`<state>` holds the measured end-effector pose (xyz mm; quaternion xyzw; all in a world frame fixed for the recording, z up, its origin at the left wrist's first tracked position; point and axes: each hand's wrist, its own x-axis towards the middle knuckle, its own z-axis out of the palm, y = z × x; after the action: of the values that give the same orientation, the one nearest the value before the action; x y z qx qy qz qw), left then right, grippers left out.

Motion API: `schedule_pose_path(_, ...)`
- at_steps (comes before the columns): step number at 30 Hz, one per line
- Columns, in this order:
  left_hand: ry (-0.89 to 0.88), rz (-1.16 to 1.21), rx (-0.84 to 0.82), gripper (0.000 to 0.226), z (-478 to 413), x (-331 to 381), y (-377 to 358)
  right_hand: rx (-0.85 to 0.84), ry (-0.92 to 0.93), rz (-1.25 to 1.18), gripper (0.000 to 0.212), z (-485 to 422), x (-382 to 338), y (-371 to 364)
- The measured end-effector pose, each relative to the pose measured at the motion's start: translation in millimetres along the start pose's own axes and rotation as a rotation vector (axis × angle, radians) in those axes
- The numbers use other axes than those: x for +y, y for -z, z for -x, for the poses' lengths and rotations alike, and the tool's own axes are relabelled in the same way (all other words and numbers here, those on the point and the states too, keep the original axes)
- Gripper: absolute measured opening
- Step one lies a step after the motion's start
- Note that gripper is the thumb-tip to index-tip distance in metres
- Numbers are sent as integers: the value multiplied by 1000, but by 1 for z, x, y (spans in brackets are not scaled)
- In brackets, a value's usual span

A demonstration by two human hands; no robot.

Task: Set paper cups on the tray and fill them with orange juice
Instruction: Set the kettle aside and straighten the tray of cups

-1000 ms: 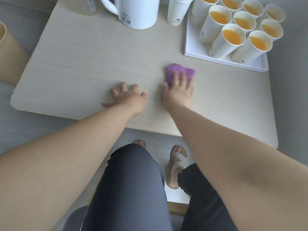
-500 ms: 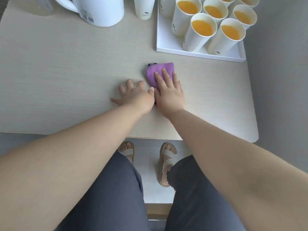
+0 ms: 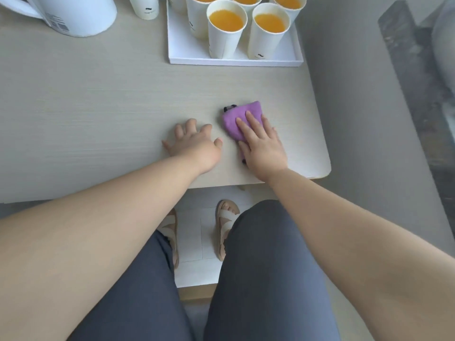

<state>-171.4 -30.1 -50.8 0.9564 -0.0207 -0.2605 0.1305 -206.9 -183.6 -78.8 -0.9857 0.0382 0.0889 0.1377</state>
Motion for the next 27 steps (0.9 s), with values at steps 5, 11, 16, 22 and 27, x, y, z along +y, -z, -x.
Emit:
schedule_pose_path(5, -75, -112, -25, 53, 11, -8, -9, 25, -336, -40, 52, 21, 70, 16)
schedule_pose_path(11, -121, -109, -5, 54, 23, -41, -14, 1, -454, -54, 59, 34, -15, -11)
schedule_pose_path(16, 31, -95, 127, 53, 27, -101, 0, -69, 73, 16, 53, 44, -54, -22)
schedule_pose_path(22, 247, -64, 190, 51, 16, -189, 37, -3, -268, -4, 57, -7, -94, -29)
schedule_pose_path(27, 252, -43, 285, 48, 4, -227, 52, -78, 215, 64, 54, -24, -178, -49)
